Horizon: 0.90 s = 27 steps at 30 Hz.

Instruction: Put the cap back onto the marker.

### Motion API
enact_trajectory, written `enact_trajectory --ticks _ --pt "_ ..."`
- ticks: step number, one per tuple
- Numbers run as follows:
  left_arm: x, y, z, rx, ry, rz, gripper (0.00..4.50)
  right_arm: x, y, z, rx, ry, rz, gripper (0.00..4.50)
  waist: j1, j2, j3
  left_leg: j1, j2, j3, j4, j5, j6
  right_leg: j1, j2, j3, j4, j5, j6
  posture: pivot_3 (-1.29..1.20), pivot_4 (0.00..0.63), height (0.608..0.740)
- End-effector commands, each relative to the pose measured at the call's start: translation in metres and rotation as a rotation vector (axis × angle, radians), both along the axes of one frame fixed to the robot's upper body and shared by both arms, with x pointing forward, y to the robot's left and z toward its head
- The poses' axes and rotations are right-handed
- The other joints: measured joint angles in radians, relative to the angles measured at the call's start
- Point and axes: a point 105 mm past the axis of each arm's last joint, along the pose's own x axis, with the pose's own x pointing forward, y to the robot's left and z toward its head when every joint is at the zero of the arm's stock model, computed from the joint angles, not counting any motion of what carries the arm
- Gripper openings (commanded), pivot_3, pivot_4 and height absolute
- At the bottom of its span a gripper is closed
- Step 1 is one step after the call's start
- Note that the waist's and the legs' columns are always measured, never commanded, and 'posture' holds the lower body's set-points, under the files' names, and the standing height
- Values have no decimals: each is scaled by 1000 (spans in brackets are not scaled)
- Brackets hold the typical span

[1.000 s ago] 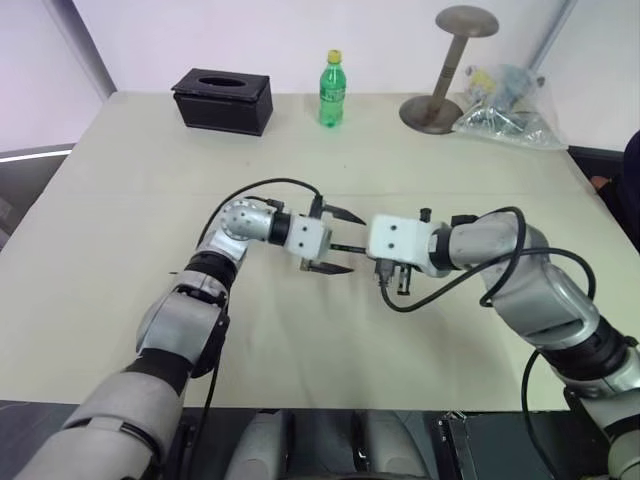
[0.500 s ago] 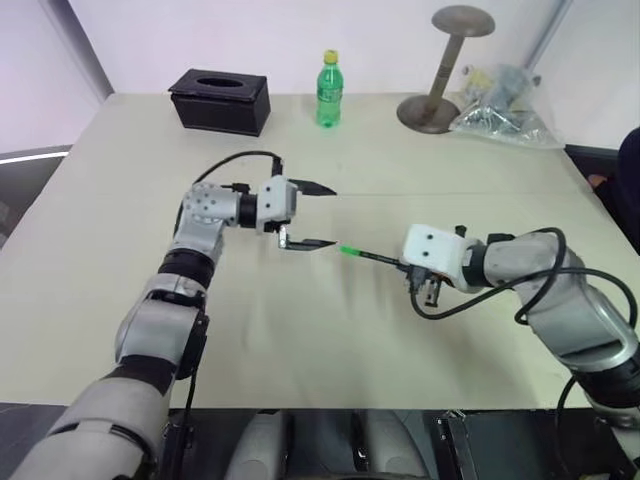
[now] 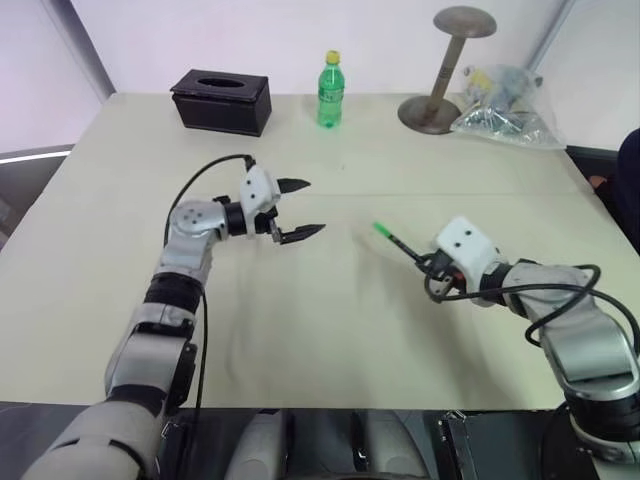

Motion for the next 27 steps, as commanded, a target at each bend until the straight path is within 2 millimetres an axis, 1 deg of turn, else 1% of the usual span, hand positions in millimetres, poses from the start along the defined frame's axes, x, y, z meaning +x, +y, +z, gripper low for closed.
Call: enact_trajectory --ticks 1,3,5,10,16,18,19,21,24,25,27 --pt "-2 8 11 -55 -22 98 4478 1 -30 0 -15 -46 -150 0 0 0 0 0 0 0 0 0 0 0 0 0 0 0 0 0 150 740" --pt "-7 10 3 -47 -13 138 4478 -1 -40 -6 -10 -36 -196 0 0 0 0 0 0 0 0 0 0 0 0 0 0 0 0 0 150 740" --pt "-15 9 -2 -51 9 143 4478 -2 -44 -11 -11 -29 -214 0 0 0 0 1 0 0 0 0 0 0 0 1 1 0 0 0 150 740" --pt "-32 3 -12 -54 48 142 4478 -2 -48 -21 17 -15 -248 0 -1 0 0 4 0 1 0 0 0 2 0 1 3 0 0 0 150 740" --pt "-37 3 -13 -62 83 165 4478 -1 -50 -29 57 8 -271 0 -1 0 0 5 0 1 0 0 0 3 -1 1 3 0 0 0 150 740" --pt "-39 2 -15 -51 95 160 4500 -1 -52 -32 56 15 -274 973 -1 0 0 5 0 1 0 0 0 3 -1 1 3 0 0 0 150 740" --pt "-40 2 -16 -47 98 156 4500 -2 -52 -33 55 18 -276 1283 -1 0 0 5 0 1 0 0 0 3 -1 1 3 0 0 0 150 740" --pt "-40 2 -16 -48 101 157 4500 -2 -53 -35 52 25 -275 2381 -1 1 0 5 0 1 -1 0 0 3 -1 1 3 0 0 0 150 740" --pt "-41 1 -16 -50 107 153 4500 -4 -54 -33 51 20 -282 3873 -1 0 0 5 0 1 -1 0 0 4 0 1 3 0 0 0 150 740" --pt "-41 1 -16 -50 107 151 4500 -4 -55 -32 51 16 -282 3873 -1 1 0 6 0 1 -1 0 0 4 0 1 3 0 0 0 150 740" --pt "-40 2 -15 -50 103 148 4500 -7 -57 -21 39 -12 -283 3873 0 1 0 6 0 1 -1 0 0 4 0 1 3 0 0 0 150 740"
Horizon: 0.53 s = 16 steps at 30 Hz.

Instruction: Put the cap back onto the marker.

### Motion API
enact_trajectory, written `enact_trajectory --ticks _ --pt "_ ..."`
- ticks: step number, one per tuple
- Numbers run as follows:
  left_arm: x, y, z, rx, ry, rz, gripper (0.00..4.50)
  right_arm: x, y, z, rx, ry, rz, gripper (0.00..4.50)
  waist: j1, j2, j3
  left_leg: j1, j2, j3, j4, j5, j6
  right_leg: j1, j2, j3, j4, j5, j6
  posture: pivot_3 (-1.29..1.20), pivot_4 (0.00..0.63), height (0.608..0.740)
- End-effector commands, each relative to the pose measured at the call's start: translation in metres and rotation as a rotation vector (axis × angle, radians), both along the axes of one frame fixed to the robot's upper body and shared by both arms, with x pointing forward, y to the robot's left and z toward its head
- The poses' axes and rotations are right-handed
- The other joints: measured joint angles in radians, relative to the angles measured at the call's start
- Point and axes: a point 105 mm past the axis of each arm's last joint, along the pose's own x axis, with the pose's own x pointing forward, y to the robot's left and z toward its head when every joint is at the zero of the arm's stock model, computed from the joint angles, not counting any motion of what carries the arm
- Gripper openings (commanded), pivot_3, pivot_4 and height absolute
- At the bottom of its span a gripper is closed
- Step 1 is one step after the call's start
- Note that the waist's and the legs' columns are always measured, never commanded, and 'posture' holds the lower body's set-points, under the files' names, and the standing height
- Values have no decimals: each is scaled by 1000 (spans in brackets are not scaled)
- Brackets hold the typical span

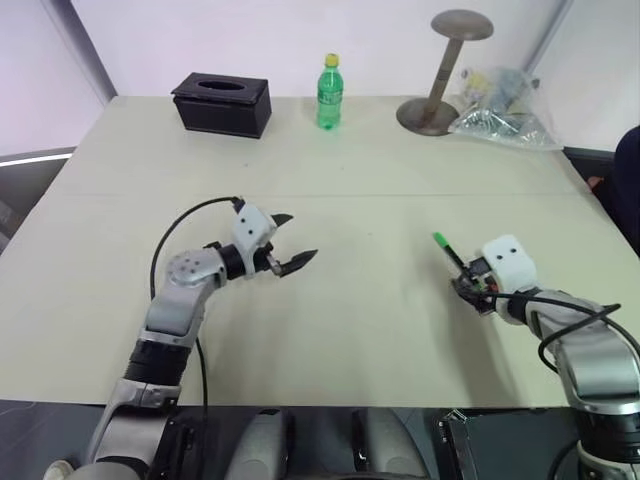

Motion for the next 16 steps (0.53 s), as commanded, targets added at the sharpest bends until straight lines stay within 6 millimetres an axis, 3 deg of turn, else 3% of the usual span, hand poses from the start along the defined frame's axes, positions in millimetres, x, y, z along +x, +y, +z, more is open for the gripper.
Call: enact_trajectory --ticks 1,5,9,16 --pt "-2 -2 15 -11 -59 -23 4500 -6 -1 21 -26 -54 14 3873 0 0 0 0 0 0 0 0 0 0 0 0 0 0 0 0 150 740" --pt "-4 1 18 -18 -64 -34 4500 -34 14 61 -78 -143 94 3873 3 1 0 0 0 0 0 0 0 0 -1 0 0 0 0 0 150 740" --pt "-8 2 21 18 -81 -101 4500 -67 29 72 -84 -134 162 3873 3 0 0 0 0 -1 0 0 0 1 0 -1 -1 0 0 0 150 740" --pt "-5 -3 29 26 -101 -161 4500 -85 33 75 -62 -106 257 3873 4 0 0 1 0 -1 0 0 0 3 -1 -1 -2 0 0 0 150 740"
